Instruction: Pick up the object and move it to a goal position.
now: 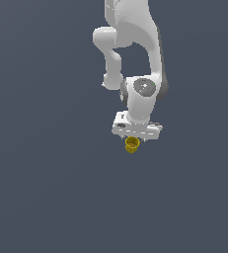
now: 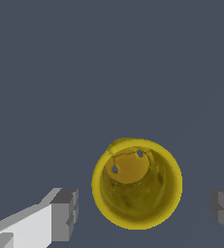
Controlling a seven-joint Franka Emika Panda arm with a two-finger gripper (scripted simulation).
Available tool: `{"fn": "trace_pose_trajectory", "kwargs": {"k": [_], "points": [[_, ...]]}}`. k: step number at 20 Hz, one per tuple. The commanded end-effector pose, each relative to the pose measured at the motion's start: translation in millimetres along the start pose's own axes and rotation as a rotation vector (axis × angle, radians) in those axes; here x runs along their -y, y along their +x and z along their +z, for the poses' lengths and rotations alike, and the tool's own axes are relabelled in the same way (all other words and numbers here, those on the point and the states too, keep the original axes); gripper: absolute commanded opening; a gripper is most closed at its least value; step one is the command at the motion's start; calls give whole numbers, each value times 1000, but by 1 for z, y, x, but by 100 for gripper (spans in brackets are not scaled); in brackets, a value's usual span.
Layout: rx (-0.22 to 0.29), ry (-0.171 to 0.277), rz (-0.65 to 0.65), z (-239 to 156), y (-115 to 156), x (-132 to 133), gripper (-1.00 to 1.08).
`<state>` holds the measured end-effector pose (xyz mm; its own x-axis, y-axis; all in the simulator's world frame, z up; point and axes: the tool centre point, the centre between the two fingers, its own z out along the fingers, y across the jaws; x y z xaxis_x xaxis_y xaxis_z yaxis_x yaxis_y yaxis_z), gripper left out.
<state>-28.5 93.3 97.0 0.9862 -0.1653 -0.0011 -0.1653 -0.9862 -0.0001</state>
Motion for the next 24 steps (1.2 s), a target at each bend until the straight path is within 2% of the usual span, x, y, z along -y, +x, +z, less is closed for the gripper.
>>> {"fn": "trace_pose_trajectory", "kwargs": {"k": [1,19,20,24], "points": [[0,0,0,0,0,0,100],[-1,0,3,51,0,0,100],[-1,0,3,51,0,0,-100],[-1,0,3,51,0,0,-100]]}}
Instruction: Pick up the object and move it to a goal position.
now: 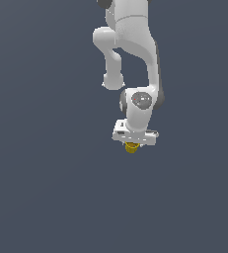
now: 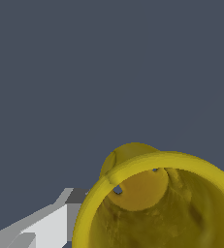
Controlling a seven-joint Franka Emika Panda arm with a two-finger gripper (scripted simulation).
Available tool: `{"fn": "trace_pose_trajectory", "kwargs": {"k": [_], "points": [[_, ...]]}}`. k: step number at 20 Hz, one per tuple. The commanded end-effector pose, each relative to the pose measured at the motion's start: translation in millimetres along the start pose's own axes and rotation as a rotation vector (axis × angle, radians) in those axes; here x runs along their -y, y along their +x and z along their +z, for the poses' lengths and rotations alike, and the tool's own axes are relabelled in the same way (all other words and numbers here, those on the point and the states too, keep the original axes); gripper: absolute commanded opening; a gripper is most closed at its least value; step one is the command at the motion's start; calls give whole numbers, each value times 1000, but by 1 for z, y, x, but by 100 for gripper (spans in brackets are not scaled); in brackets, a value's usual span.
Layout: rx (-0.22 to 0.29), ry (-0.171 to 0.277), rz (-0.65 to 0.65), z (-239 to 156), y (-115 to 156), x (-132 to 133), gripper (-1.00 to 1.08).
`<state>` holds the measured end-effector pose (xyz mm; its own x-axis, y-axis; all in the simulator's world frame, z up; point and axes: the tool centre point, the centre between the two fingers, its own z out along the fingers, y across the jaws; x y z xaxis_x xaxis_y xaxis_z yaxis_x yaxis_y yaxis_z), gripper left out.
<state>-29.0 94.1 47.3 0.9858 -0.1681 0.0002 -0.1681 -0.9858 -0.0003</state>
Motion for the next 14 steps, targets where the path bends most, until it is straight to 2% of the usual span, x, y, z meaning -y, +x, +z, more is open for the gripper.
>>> {"fn": "trace_pose_trajectory", "kwargs": {"k": [1,8,14], "points": [[0,0,1,1,0,0,-100],[0,0,1,-1,1,-2,-100],[0,0,0,-15,11,-22,-100]]}}
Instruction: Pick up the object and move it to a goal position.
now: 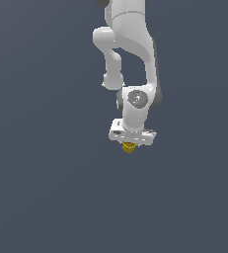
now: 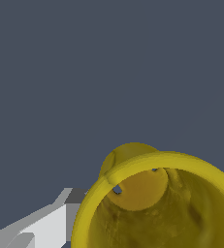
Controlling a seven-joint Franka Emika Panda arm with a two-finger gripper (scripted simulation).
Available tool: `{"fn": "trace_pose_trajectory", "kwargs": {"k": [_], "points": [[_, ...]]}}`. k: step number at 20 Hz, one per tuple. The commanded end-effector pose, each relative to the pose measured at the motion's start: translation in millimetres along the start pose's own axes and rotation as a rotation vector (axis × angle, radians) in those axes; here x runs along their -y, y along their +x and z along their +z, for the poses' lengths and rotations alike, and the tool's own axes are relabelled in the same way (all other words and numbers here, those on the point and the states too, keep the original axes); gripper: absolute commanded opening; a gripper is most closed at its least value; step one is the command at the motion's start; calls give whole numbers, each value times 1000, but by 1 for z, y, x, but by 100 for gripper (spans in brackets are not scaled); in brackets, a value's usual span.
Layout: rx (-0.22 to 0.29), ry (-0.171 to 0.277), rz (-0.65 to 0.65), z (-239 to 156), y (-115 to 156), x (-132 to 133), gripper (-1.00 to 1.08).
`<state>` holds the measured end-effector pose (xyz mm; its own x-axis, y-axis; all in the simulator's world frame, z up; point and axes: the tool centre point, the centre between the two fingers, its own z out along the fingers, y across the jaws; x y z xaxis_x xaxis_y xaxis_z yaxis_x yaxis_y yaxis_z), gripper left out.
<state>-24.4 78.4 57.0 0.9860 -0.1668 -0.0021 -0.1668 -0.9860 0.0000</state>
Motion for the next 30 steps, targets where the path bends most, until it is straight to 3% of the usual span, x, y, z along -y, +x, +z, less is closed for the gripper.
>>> {"fn": "trace_pose_trajectory", "kwargs": {"k": [1,20,30], "points": [[-2,0,2,-10,7,-13,-100],[-2,1,2,-128,98,-177,-100],[-2,0,1,-160,126,-222,-100]]}}
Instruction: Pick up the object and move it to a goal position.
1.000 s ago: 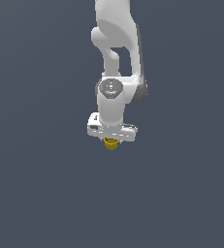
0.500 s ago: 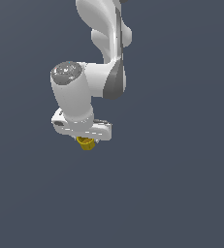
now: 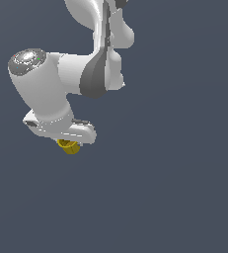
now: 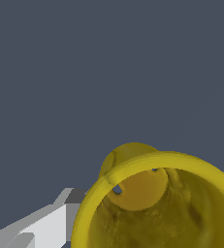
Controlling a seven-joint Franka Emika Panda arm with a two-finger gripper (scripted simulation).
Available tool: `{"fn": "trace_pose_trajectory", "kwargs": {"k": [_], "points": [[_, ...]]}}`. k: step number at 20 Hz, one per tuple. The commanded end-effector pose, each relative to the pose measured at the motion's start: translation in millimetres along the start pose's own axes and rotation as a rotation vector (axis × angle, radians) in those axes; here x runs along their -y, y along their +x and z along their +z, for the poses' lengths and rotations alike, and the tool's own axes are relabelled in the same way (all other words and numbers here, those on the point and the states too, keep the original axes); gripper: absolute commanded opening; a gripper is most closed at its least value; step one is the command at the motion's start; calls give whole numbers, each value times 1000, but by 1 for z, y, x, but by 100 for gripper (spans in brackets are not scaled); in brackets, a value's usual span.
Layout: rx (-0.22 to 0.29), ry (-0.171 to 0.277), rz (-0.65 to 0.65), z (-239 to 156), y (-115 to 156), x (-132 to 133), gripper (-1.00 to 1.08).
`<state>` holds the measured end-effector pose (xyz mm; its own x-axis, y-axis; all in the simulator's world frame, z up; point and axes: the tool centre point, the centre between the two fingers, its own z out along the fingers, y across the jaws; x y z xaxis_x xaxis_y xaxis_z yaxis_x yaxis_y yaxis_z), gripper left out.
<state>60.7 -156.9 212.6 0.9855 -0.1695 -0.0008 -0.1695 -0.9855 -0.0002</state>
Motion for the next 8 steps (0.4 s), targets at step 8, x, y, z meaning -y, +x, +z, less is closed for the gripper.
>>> {"fn": "trace_pose_trajectory", "kwargs": {"k": [8], "points": [[-1,0,-1,-10,9,-12,-100]]}}
